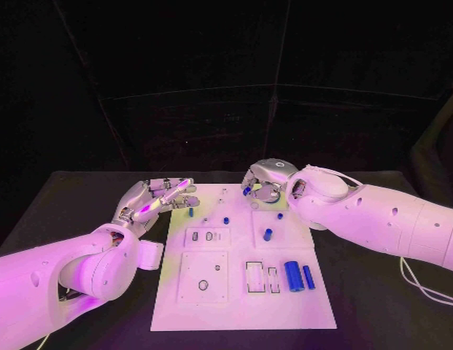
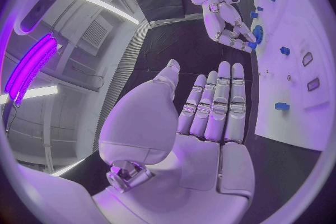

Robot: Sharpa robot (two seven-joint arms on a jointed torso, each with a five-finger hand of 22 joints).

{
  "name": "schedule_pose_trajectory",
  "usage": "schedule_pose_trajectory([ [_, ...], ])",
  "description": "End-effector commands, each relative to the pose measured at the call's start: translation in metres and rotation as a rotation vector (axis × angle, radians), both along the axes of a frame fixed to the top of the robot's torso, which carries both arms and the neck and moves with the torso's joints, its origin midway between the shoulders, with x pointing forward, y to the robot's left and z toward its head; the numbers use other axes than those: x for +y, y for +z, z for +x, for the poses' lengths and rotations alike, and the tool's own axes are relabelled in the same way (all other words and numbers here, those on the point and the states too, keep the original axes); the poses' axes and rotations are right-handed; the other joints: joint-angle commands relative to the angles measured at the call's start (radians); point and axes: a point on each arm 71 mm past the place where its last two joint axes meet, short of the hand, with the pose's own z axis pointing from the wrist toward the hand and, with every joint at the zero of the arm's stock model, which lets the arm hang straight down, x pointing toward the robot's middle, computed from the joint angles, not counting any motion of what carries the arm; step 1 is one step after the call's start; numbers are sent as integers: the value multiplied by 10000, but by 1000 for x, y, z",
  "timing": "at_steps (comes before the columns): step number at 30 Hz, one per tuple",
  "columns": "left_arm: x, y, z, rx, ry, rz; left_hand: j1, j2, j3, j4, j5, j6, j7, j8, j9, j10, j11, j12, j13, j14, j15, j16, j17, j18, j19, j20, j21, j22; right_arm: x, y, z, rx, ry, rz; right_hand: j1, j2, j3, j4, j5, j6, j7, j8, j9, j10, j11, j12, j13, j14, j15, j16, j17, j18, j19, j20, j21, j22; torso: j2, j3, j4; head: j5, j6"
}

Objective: Assemble the parts on the task board

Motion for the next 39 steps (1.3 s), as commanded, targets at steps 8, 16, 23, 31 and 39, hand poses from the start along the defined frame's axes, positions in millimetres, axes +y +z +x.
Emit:
schedule_pose_trajectory([
  [8,-3,1,1,-64,-184,-62,18,85,-21,-16,17,-30,73,-40,-11,-55,48,-43,-13,-5,88,-46,12,127,-26,71,-39,-8,22,2,14,-430,-80,707,-55,-157,182,38,-26,27,34,-38,-17,25,13,-10,1,-12,37,137,78,-124,54,16,67,48,23,-8,25,4,40],
  [16,-4,3,1,-95,-211,-70,18,85,-21,-16,17,-30,73,-40,-11,-55,48,-43,-13,-5,88,-46,12,127,-26,71,-39,-8,39,-3,22,-194,-119,528,-108,-233,294,79,-44,-8,44,-54,-24,-22,27,-17,-2,-18,51,192,106,-128,50,28,95,78,41,-14,44,2,42],
  [23,-5,6,1,-137,-247,-87,18,85,-21,-16,17,-30,73,-40,-11,-55,48,-43,-13,-5,88,-46,12,127,-26,71,-39,-8,49,-4,24,-214,-81,451,-120,-250,326,90,-47,-24,46,-59,-27,-38,32,-18,-3,-19,54,212,122,-129,49,32,102,86,68,-24,43,14,49],
  [31,-6,8,1,-165,-276,-97,25,92,-24,-32,17,-33,72,-50,-9,-58,49,-55,-11,-4,90,-59,14,127,-24,74,-48,-15,56,-4,27,-336,-170,346,-137,-274,392,115,-48,-43,51,-61,-28,-62,37,-18,-3,-19,60,251,156,-130,48,38,117,102,67,-24,34,22,28],
  [39,-7,8,2,-163,-298,-101,25,92,-24,-32,17,-33,72,-50,-9,-58,49,-55,-11,-4,90,-59,14,127,-24,74,-48,-15,58,-7,30,-229,-378,7,-191,-362,524,172,-80,-100,56,-66,-32,-137,53,-21,-5,-35,76,292,150,-132,39,54,145,129,67,-28,31,21,-4],
])
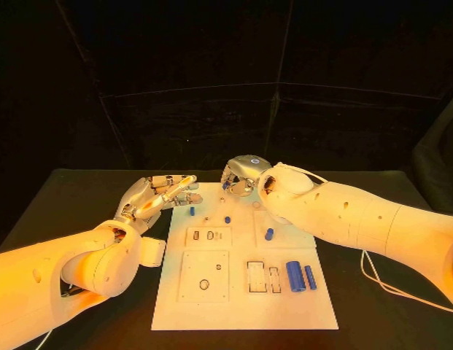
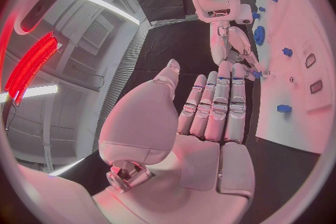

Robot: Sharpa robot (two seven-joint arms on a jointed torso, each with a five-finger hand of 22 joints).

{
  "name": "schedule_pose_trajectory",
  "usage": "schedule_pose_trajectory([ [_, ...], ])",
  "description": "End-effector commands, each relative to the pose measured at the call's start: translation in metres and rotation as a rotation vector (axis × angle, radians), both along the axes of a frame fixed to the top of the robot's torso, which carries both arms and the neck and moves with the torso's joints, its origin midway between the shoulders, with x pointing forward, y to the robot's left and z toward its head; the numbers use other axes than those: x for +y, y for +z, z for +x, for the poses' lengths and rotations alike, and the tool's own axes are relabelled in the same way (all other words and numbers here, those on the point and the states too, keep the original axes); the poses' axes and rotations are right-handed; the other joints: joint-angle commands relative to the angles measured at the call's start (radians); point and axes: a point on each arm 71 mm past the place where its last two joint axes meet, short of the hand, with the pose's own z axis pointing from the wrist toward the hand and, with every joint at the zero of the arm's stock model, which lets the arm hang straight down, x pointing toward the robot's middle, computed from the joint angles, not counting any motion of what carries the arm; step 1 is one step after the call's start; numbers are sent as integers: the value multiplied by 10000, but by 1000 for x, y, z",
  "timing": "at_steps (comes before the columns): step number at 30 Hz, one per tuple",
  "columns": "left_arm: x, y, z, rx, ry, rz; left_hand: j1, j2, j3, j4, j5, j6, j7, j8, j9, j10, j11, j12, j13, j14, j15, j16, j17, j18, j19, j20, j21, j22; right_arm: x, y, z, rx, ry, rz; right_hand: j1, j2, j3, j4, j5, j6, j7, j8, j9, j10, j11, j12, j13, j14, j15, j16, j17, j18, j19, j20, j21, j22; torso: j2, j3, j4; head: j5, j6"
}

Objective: Assemble the parts on the task board

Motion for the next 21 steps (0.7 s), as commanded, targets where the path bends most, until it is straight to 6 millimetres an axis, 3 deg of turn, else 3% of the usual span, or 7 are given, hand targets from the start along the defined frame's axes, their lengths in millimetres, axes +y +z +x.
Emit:
schedule_pose_trajectory([
  [1,-2,2,0,-64,-164,-55,26,93,-25,-34,16,-34,72,-51,-10,-23,13,-57,-13,-4,91,-62,9,129,-24,74,-49,-11,0,0,2,-5,-158,-339,-37,-99,75,-1,-61,-60,21,-57,14,-94,11,6,-1,-30,70,61,4,-136,40,53,45,17,-1,0,-8,1,-9],
  [16,-3,2,0,-50,-211,-60,26,94,-26,-38,16,-35,72,-54,-10,-24,14,-60,-13,-4,91,-66,10,129,-24,75,-52,-13,7,-2,1,80,-108,-676,-76,-195,149,33,-97,-104,19,-58,13,-147,20,7,-1,-45,79,82,-8,-136,27,64,58,24,6,-10,-9,-5,-26],
  [21,-3,2,1,-39,-227,-62,26,98,-30,-44,16,-38,72,-60,-9,-28,15,-67,-13,-6,93,-74,10,129,-25,77,-58,-18,9,-2,2,52,-93,-665,-151,-345,271,119,-157,-280,48,-79,-2,-354,62,-7,-12,-106,117,21,-173,-119,-62,92,31,-58,8,-15,-15,2,-25],
])
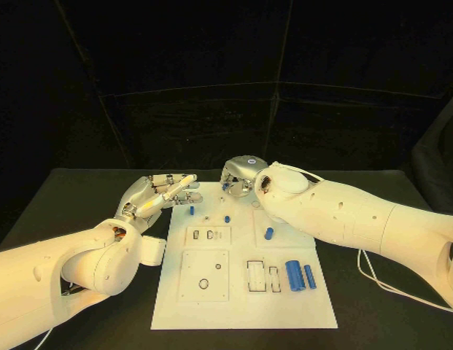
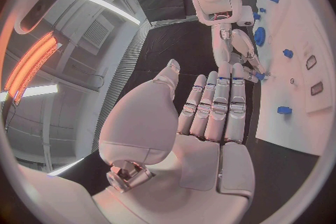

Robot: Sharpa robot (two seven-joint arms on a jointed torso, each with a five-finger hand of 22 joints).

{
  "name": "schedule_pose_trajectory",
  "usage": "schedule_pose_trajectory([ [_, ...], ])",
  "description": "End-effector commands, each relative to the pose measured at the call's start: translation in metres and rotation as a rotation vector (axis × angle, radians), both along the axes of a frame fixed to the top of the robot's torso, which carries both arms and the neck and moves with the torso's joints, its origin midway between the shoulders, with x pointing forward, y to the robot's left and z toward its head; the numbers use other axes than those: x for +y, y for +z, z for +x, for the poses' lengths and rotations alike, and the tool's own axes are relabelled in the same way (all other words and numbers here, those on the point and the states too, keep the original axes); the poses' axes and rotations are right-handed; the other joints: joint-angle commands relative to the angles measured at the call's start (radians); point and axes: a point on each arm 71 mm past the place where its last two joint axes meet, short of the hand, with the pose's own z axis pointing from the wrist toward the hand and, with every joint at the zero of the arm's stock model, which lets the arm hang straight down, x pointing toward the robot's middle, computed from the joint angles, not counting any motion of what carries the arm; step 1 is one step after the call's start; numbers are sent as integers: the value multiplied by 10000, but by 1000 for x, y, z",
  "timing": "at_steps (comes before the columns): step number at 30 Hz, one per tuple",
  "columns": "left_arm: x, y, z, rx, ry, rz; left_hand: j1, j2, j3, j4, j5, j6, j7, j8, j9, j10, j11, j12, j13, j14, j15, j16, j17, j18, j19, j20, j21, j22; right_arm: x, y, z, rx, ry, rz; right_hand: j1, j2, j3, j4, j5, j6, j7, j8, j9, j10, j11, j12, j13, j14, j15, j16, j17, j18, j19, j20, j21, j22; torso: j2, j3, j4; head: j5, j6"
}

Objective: Assemble the parts on the task board

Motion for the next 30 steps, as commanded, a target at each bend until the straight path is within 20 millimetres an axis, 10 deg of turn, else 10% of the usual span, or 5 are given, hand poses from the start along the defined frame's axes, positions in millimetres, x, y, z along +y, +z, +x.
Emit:
schedule_pose_trajectory([
  [1,-2,2,0,-52,-179,-57,26,98,-30,-44,16,-37,72,-60,-9,-28,15,-67,-13,-6,93,-41,13,129,-25,76,-58,-15,2,1,0,-49,25,-127,-43,-189,87,47,-92,-250,54,-58,-22,-273,44,-10,-21,-86,85,-108,-238,-100,-148,106,-20,-178,8,-4,-3,2,3],
  [13,-1,2,0,-31,-173,-44,26,98,-30,-44,16,-37,72,-60,-9,-28,15,-67,-13,-6,93,-41,13,129,-25,76,-58,-15,-12,7,-4,-502,-88,348,258,-705,-671,544,-123,-1886,266,0,19,-1976,330,196,30,-485,330,-1540,-2262,277,-1511,296,-1190,-2284,7,5,-24,-6,28],
  [20,2,2,0,-23,-124,-24,26,98,-30,-44,16,-37,72,-60,-9,-28,15,-67,-13,-6,93,-41,13,129,-25,76,-58,-15,-60,15,-18,-35,-679,1419,-383,-767,-984,1271,253,-1010,160,285,122,-73,42,1043,253,77,119,-200,-451,-55,-154,227,-275,-502,-12,11,-85,13,57],
  [26,4,1,0,-18,-87,-7,25,105,-35,-51,16,-43,71,-69,-9,-35,16,-77,-13,-9,96,-53,13,129,-26,79,-66,-21,-107,20,-23,1127,-1737,2161,-1197,-1545,-2379,2245,1205,-920,-340,276,70,2309,-587,2821,1533,455,-419,1432,1826,-383,1056,-294,611,1205,-28,40,-209,80,75],
  [30,4,1,1,-15,-89,-5,25,105,-35,-51,16,-43,71,-69,-9,-35,16,-77,-13,-9,96,-53,13,129,-26,79,-66,-21,-124,18,-24,1516,-2125,2081,-590,-1303,-3714,3055,1428,-1144,-348,206,43,1970,-606,4460,3360,506,-409,2401,3218,-509,1407,-315,931,1825,-25,63,-237,102,78],
])
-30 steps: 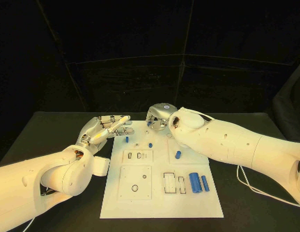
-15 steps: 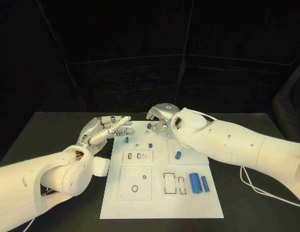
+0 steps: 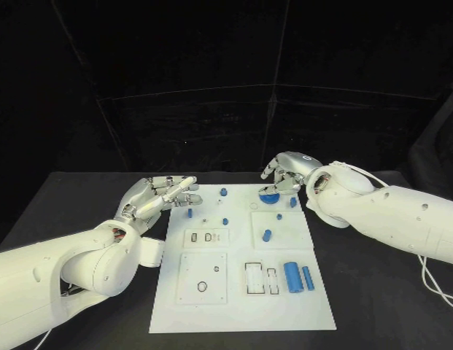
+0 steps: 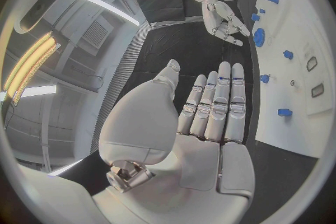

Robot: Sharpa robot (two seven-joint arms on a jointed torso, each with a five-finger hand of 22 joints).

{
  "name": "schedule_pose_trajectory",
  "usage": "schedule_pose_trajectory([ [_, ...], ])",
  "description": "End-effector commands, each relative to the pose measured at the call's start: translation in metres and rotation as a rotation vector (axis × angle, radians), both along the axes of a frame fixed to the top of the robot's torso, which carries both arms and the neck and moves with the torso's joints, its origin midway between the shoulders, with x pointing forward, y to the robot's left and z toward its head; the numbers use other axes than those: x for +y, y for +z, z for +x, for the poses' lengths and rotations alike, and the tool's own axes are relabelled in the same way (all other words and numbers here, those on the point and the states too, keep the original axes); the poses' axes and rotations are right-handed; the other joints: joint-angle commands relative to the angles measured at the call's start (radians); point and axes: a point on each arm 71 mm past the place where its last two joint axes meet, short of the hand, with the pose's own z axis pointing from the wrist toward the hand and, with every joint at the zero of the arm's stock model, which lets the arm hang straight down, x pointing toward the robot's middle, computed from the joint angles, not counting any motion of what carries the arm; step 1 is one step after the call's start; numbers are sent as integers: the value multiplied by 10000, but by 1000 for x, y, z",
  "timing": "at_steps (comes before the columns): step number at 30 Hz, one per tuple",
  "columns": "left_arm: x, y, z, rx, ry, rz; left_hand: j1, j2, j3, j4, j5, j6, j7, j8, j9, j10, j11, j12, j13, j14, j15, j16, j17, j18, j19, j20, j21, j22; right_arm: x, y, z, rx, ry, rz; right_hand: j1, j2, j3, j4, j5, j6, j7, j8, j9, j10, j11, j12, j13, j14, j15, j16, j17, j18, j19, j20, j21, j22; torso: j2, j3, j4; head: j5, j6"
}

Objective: Assemble the parts on the task board

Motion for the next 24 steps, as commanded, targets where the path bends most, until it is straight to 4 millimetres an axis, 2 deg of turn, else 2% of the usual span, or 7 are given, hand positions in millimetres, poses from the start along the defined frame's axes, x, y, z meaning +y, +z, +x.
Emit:
schedule_pose_trajectory([
  [1,-1,1,0,-78,-146,-54,25,106,-35,-51,16,-43,71,-69,-9,-35,17,-35,-14,27,59,-49,16,131,7,46,-66,-15,-8,-3,0,1024,-536,470,473,99,-896,557,62,-140,59,-45,-7,-456,38,1066,1246,405,-4,564,842,-198,188,16,176,351,1,20,-33,-2,5],
  [2,-1,1,0,-76,-149,-54,25,106,-35,-51,16,-43,71,-69,-9,-35,17,-35,-14,27,59,-49,16,131,7,47,-66,-16,-11,-4,0,1095,-611,367,1006,372,-1440,1241,119,-157,29,9,4,-1188,102,2160,2694,347,104,779,1096,-231,198,69,235,452,2,28,-35,0,3],
  [4,-1,1,1,-73,-153,-54,25,110,-35,-54,17,-43,70,-71,-9,-35,16,-37,-14,26,60,-53,16,131,7,47,-68,-17,-13,-5,0,1170,-693,219,1181,224,-1592,1394,109,-194,110,13,-4,-1127,97,2734,3378,377,61,911,1357,-217,231,85,266,527,3,12,-21,-3,-4],
  [7,-1,1,1,-60,-168,-54,25,110,-35,-54,17,-43,70,-71,-9,-35,16,-37,-14,26,60,-53,16,131,7,47,-68,-17,-17,-7,2,1325,-851,-47,1426,196,-1686,1628,187,-259,131,9,-14,-1077,118,3410,4211,451,84,1166,1867,-236,287,106,315,643,8,6,-14,7,-4],
  [16,-2,1,1,-26,-201,-54,29,120,-34,-62,17,-42,66,-75,-8,-36,16,-42,-13,24,60,-62,17,134,16,47,-68,-19,-15,-12,8,1669,-997,-623,1917,298,-1704,1727,280,-333,162,6,-11,-806,143,4734,5728,599,121,1686,2925,-351,662,143,566,1242,8,-3,-7,-5,-62],
  [24,-2,1,1,-22,-213,-57,33,128,-34,-68,16,-42,65,-78,-7,-36,15,-45,-12,23,59,-68,17,137,29,46,-65,-19,-8,-16,12,1822,-949,-915,2343,455,-1590,1556,131,-320,165,33,-13,-489,145,5890,6974,654,131,1914,3406,-388,769,154,653,1446,9,0,-2,-27,-88],
])
